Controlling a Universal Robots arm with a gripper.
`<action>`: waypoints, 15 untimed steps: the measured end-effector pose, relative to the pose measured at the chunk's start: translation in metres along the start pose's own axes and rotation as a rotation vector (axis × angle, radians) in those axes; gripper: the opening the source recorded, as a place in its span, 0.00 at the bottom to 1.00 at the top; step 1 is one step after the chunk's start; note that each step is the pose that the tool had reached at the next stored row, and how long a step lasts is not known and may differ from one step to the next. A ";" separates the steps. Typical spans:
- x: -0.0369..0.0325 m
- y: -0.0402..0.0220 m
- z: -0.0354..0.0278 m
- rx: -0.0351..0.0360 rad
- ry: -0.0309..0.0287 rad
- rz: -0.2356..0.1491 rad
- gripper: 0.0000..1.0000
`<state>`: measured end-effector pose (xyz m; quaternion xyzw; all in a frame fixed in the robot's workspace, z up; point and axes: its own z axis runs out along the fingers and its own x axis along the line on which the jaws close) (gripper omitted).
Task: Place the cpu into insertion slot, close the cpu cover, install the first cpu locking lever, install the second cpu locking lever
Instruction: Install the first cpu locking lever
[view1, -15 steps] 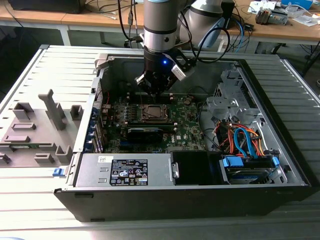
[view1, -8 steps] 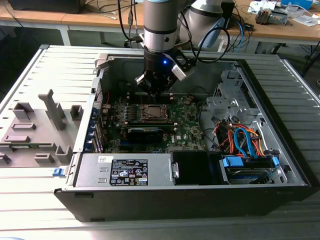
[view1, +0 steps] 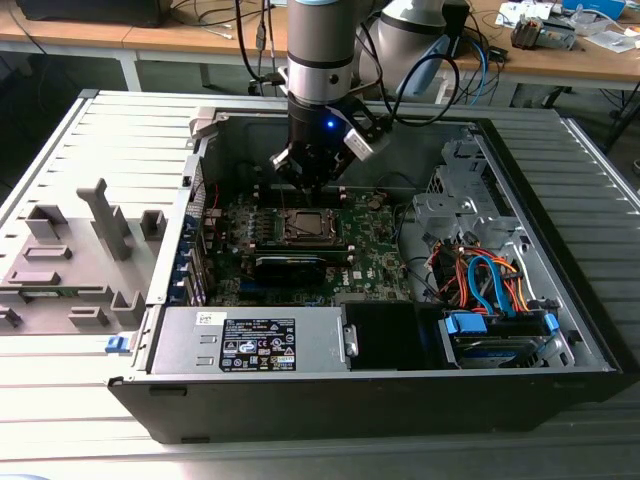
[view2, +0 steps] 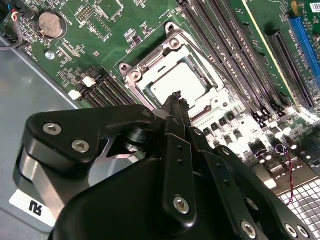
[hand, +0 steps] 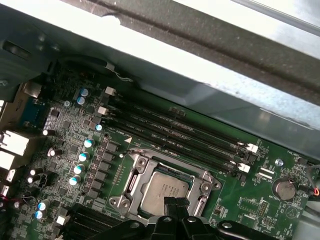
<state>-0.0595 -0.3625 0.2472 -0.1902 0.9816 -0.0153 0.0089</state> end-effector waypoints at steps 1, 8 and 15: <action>0.0000 0.0000 0.0000 0.0000 0.0000 -0.002 0.11; 0.0000 0.0000 0.0000 -0.0002 -0.0005 -0.013 0.11; 0.0000 0.0000 0.0000 -0.0002 -0.0007 -0.023 0.11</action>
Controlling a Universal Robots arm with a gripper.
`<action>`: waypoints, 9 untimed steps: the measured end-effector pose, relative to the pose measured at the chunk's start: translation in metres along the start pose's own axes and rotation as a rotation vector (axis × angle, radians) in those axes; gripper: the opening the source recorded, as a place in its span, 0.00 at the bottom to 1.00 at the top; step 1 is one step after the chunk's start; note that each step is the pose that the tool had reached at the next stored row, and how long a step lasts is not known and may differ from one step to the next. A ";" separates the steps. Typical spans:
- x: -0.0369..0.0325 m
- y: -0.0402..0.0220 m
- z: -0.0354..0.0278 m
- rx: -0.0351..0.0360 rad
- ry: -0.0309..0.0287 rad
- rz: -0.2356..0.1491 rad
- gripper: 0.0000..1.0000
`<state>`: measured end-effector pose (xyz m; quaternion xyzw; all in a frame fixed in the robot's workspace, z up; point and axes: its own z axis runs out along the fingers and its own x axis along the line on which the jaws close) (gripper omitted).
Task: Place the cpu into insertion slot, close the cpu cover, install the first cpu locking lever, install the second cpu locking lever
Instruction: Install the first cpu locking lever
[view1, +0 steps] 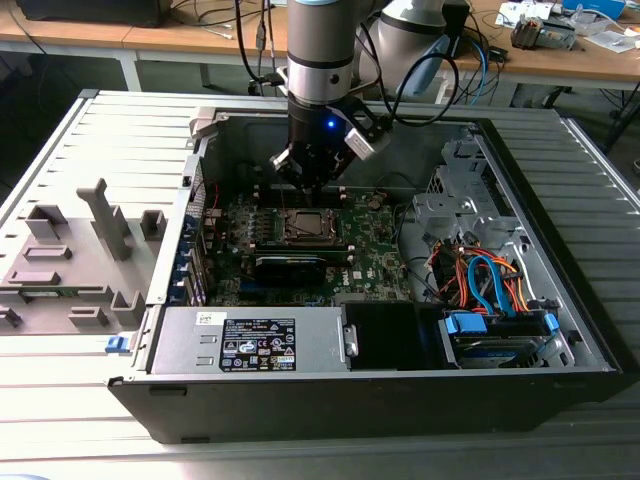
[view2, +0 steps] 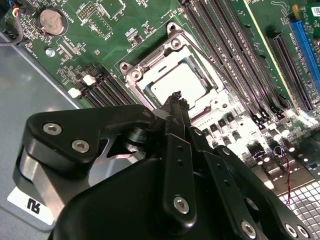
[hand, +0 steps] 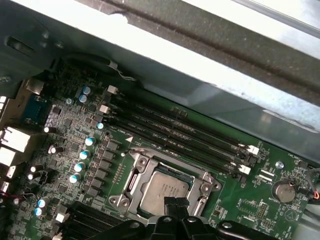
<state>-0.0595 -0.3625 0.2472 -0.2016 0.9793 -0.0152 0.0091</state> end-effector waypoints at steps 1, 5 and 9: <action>0.0000 0.0000 0.0000 -0.0001 0.0000 -0.001 0.11; 0.0000 0.0000 0.0001 -0.0002 -0.0004 -0.007 0.11; 0.0000 0.0000 0.0000 -0.0002 -0.0005 -0.014 0.11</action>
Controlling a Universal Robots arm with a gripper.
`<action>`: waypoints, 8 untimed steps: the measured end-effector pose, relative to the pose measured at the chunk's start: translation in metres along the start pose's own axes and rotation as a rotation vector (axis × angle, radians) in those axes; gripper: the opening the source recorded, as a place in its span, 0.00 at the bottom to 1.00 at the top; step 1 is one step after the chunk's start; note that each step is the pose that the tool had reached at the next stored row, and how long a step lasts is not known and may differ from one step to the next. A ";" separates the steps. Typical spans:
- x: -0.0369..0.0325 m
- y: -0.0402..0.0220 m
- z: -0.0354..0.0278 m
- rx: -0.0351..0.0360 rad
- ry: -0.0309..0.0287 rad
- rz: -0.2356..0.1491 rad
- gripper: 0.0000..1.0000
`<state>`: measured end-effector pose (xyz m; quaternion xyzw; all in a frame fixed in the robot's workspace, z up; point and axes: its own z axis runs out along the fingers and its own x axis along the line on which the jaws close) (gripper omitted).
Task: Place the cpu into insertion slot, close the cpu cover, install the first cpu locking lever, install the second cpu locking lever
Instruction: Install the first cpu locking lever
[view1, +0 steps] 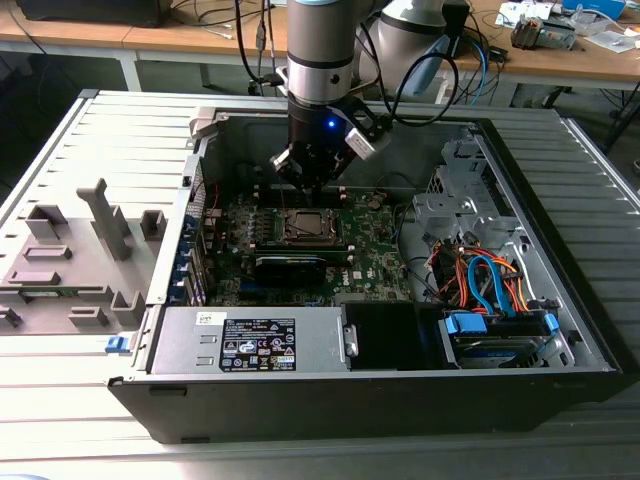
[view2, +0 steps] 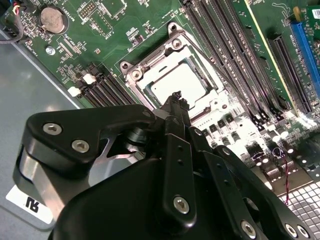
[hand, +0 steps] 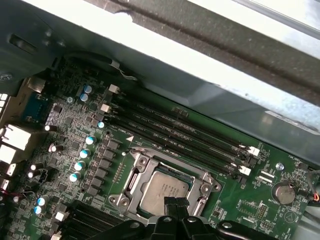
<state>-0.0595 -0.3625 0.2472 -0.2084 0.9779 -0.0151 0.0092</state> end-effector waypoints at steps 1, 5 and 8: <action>0.0000 0.0000 0.0000 0.0000 -0.0001 -0.002 0.11; 0.0000 0.0000 0.0000 -0.0001 -0.0003 -0.010 0.11; 0.0000 0.0000 0.0000 -0.0002 -0.0005 -0.016 0.11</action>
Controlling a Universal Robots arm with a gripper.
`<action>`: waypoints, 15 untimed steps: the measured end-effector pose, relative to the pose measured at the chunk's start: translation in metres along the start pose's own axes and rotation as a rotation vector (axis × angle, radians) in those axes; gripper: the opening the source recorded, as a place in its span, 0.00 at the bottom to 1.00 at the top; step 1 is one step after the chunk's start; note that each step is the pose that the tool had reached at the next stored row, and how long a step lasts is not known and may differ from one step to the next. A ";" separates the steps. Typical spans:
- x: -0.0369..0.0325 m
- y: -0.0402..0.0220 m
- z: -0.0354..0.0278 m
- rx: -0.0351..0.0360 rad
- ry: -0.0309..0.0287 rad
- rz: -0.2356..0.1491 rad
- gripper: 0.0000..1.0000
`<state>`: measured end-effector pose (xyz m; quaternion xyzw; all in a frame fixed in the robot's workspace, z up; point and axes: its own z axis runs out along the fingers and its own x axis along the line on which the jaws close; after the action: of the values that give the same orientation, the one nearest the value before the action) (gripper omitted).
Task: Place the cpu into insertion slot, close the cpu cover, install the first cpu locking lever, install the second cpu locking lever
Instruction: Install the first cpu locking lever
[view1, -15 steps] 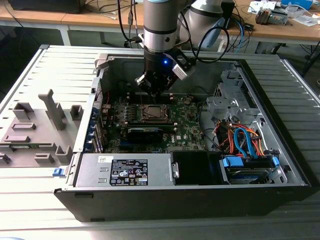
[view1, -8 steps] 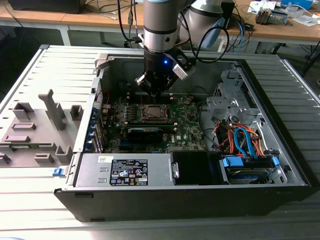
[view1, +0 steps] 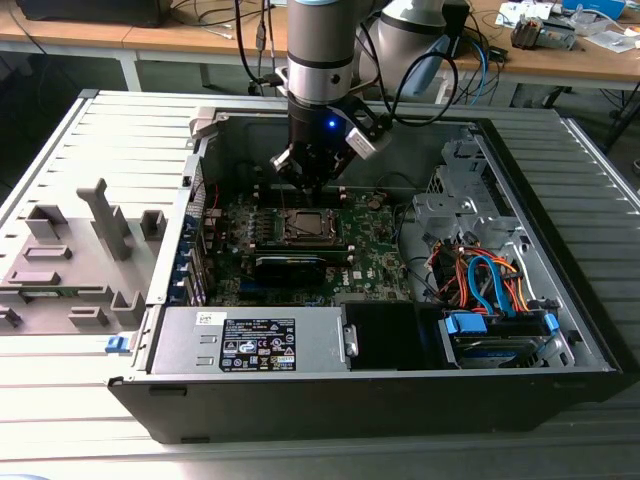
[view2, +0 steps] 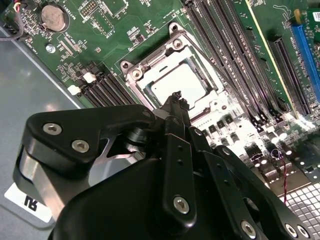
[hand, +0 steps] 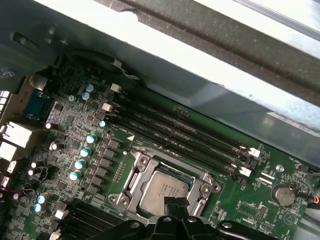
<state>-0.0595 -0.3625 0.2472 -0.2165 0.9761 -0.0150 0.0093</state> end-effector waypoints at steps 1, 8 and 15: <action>0.0000 0.0000 0.0000 0.0000 -0.0001 -0.002 0.11; 0.0000 0.0000 0.0000 -0.0002 -0.0007 -0.018 0.11; 0.0001 0.0000 0.0000 -0.0001 -0.0004 -0.014 0.11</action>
<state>-0.0595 -0.3626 0.2472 -0.2233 0.9746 -0.0150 0.0094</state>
